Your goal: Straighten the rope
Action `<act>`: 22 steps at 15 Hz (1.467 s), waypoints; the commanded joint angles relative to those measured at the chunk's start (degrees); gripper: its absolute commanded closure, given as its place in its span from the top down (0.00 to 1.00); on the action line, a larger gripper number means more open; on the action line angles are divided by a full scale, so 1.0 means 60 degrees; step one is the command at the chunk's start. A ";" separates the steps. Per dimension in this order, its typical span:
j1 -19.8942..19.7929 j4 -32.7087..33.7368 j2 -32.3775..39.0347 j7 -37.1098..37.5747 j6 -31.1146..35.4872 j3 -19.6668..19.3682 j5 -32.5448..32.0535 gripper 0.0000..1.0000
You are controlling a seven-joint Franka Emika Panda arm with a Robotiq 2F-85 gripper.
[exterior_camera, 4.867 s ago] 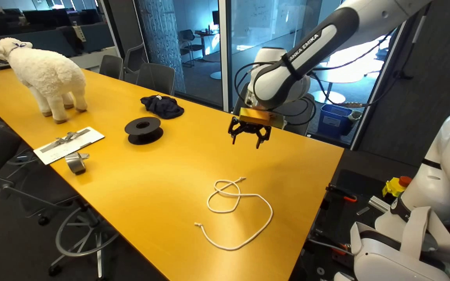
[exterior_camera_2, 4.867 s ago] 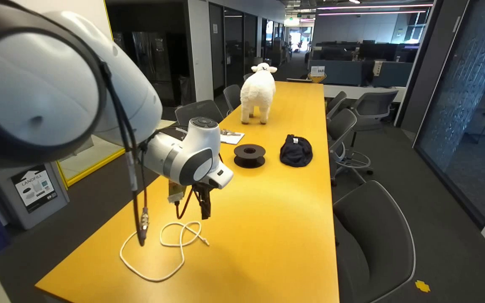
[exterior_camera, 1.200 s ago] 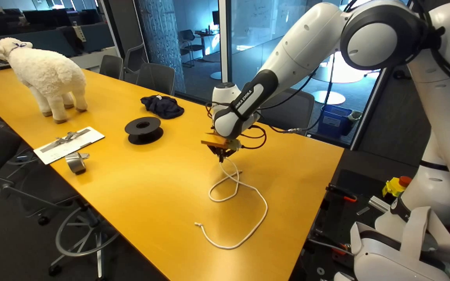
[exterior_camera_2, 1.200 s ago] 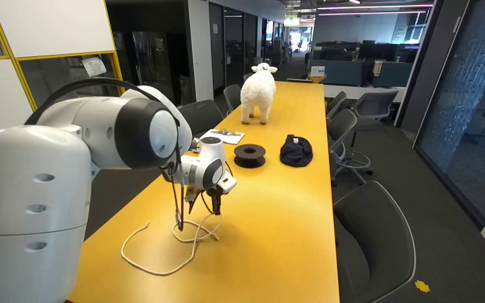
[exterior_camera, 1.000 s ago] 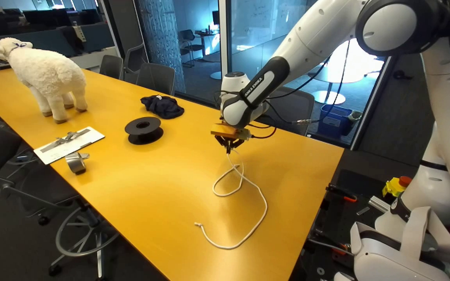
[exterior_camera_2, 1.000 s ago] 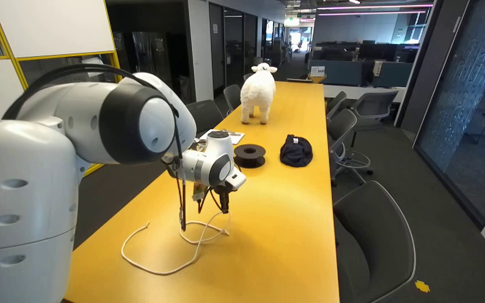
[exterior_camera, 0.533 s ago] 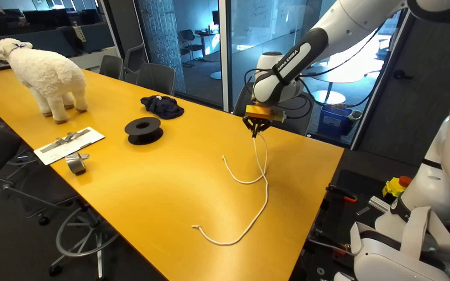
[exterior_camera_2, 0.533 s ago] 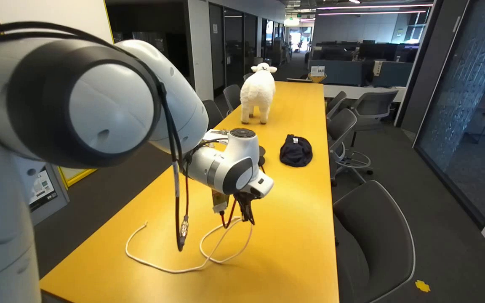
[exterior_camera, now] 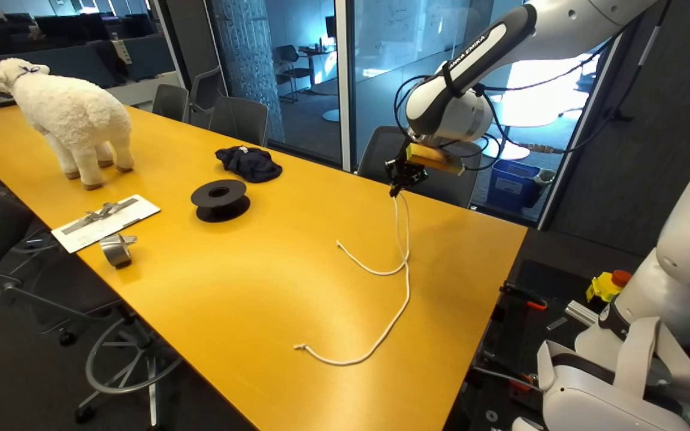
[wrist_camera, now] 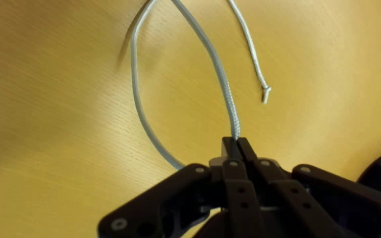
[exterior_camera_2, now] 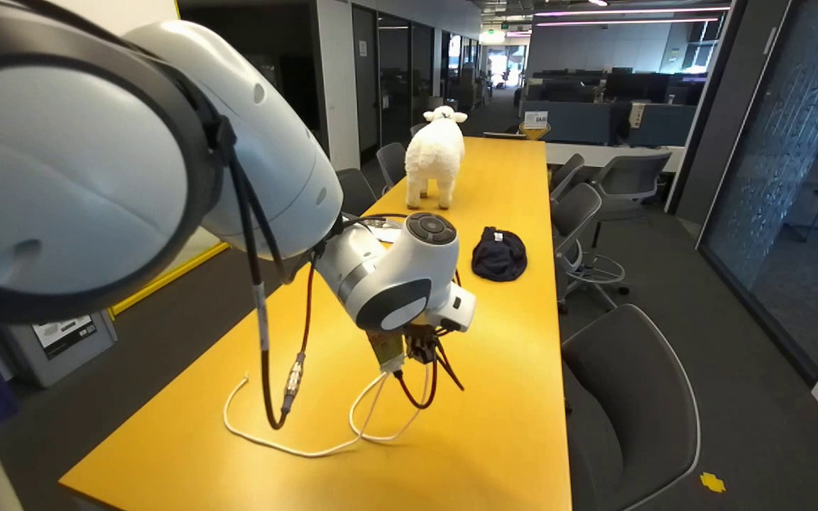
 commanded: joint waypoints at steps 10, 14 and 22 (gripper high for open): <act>-0.3401 0.0118 0.0122 -0.8769 -0.4304 0.0853 0.3140 0.01; -0.2529 -0.0029 0.0925 -1.0583 -0.5599 -0.1592 0.2566 0.01; -0.1885 0.0156 0.1979 -1.1445 -0.6067 -0.3104 0.1595 0.01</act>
